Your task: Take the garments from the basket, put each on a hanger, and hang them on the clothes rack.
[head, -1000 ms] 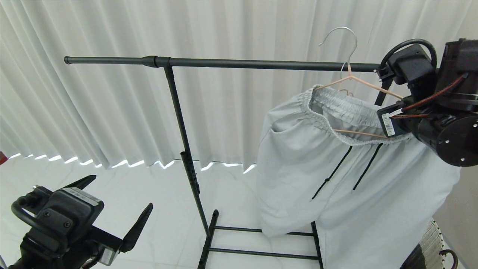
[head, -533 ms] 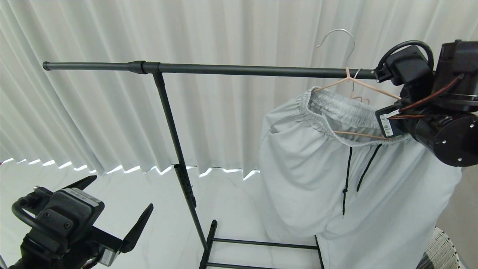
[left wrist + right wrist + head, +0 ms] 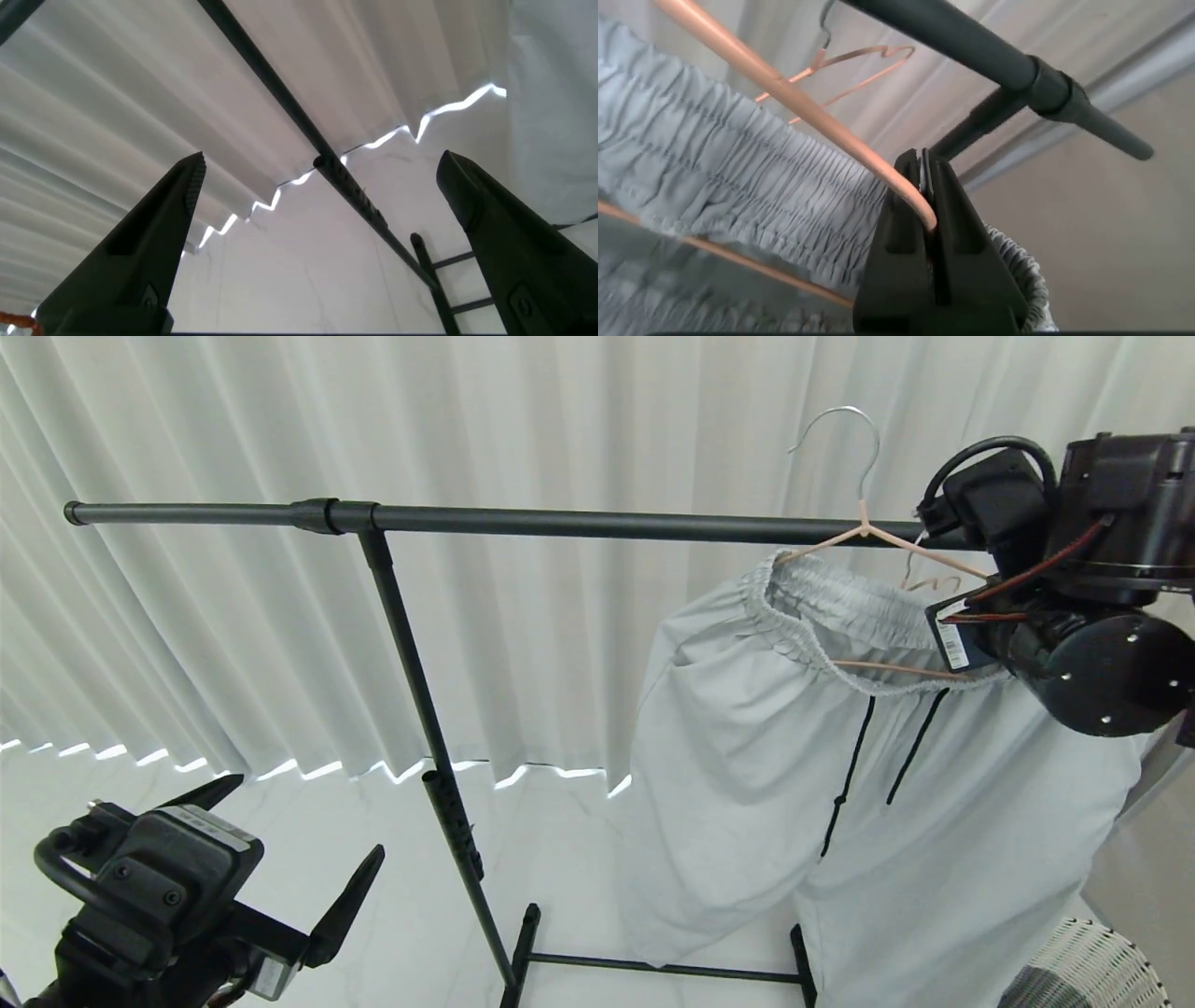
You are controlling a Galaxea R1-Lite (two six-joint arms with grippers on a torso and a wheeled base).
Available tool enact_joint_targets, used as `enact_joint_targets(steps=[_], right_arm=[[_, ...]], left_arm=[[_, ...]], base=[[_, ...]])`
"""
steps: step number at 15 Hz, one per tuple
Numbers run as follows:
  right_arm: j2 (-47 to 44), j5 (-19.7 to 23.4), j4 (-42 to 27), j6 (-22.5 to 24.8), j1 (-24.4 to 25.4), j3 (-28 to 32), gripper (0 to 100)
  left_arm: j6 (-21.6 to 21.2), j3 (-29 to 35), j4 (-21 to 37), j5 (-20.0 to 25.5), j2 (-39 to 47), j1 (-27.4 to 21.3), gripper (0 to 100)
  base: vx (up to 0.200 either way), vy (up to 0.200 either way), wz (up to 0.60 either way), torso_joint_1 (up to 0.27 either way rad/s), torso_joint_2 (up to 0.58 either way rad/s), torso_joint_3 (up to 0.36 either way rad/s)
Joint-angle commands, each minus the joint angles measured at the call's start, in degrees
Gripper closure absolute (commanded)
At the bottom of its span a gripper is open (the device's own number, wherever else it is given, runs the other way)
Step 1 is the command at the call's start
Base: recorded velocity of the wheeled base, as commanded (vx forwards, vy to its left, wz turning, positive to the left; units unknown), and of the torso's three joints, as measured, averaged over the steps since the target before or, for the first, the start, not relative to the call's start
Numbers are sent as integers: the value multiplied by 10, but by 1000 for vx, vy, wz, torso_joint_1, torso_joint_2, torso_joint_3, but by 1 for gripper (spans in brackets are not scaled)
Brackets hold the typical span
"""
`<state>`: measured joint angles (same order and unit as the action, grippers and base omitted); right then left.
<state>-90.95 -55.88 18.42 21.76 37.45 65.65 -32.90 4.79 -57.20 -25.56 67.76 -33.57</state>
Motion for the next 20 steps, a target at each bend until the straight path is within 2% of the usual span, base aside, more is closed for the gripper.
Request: enact_joint_targets(steps=[1, 4, 7, 9, 12, 20], right_arm=[[-39, -18, -1, 0, 4, 26, 100], [-60, -23, -3, 19, 4, 45, 100], [-71, -26, -43, 35, 0, 62, 100], [-96, -56, -51, 35, -7, 94, 100], [-122, -67, -53, 36, -21, 135, 100], [-155, -81, -69, 36, -17, 137, 100]], left_arm=[[-1, -1, 0, -1, 1, 0, 0], [-1, -1, 2, -4, 1, 0, 0], [-16, -1, 2, -19, -2, 2, 0], [-17, 0, 2, -23, -2, 2, 0], [-16, 0, 2, -23, -2, 2, 0], [-16, -6, 2, -22, -1, 0, 0]], base=[[0, 0, 0, 0, 0, 0], [0, 0, 0, 0, 0, 0], [0, 0, 0, 0, 0, 0], [0, 0, 0, 0, 0, 0], [0, 0, 0, 0, 0, 0], [0, 0, 0, 0, 0, 0]])
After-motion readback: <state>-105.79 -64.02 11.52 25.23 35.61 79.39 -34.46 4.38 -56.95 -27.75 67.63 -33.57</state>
